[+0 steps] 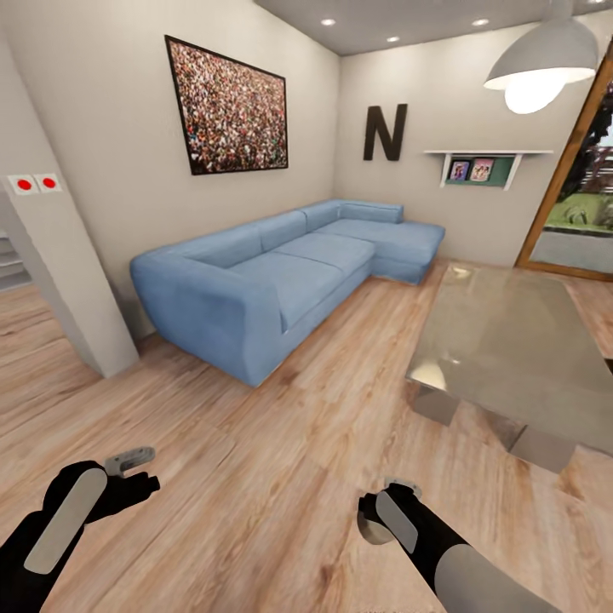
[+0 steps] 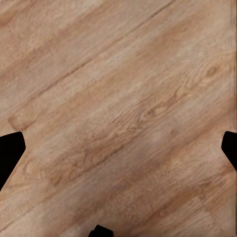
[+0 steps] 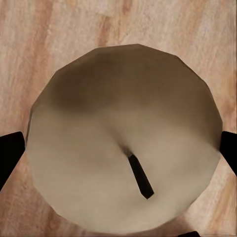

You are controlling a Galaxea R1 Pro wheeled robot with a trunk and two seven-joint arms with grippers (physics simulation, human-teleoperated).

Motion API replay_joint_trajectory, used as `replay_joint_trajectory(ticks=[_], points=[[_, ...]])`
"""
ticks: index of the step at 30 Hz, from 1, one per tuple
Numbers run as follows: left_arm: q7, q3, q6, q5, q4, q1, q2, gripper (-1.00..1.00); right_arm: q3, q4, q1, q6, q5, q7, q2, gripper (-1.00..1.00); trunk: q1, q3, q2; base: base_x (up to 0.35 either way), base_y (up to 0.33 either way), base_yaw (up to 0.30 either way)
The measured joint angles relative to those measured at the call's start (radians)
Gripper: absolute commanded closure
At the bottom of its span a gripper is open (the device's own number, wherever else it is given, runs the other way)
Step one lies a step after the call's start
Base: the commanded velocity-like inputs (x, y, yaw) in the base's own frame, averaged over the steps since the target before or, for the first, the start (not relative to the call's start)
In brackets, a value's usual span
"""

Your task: Place each of the two pumpkins and all three candles from the living room inside a cabinet in the living room (use any cabinet), then make sure every cabinet is closed, and position the cauldron so it is next to a table in the living room.

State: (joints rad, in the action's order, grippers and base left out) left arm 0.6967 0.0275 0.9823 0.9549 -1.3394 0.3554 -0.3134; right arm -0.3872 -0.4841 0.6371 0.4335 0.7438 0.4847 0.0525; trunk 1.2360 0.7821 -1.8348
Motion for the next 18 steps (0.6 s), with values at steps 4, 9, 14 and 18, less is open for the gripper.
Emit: replay_joint_trajectory(ticks=[4,9,14,18], points=[[0.000,0.000,0.000,0.000,0.000,0.000,0.000,-1.00,0.000,0.000,0.000,0.001,0.000,0.000,0.000,1.00,-0.015,-0.013,0.028,0.000,0.000,-0.280],[0.000,0.000,0.000,0.000,0.000,-0.001,0.000,-1.00,0.001,0.000,0.000,0.000,0.000,0.000,0.000,1.00,-0.035,-0.028,0.063,0.000,0.000,-0.280],[0.000,0.000,0.000,0.001,0.000,0.000,0.000,-1.00,0.001,0.000,0.000,0.001,0.002,0.000,0.000,1.00,-0.053,-0.044,0.098,-0.078,0.000,-0.280],[0.000,0.000,0.000,0.001,0.000,0.000,0.000,-1.00,0.001,0.000,0.000,0.001,0.001,0.000,0.000,1.00,-0.069,-0.056,0.126,-0.033,0.000,-0.280]])
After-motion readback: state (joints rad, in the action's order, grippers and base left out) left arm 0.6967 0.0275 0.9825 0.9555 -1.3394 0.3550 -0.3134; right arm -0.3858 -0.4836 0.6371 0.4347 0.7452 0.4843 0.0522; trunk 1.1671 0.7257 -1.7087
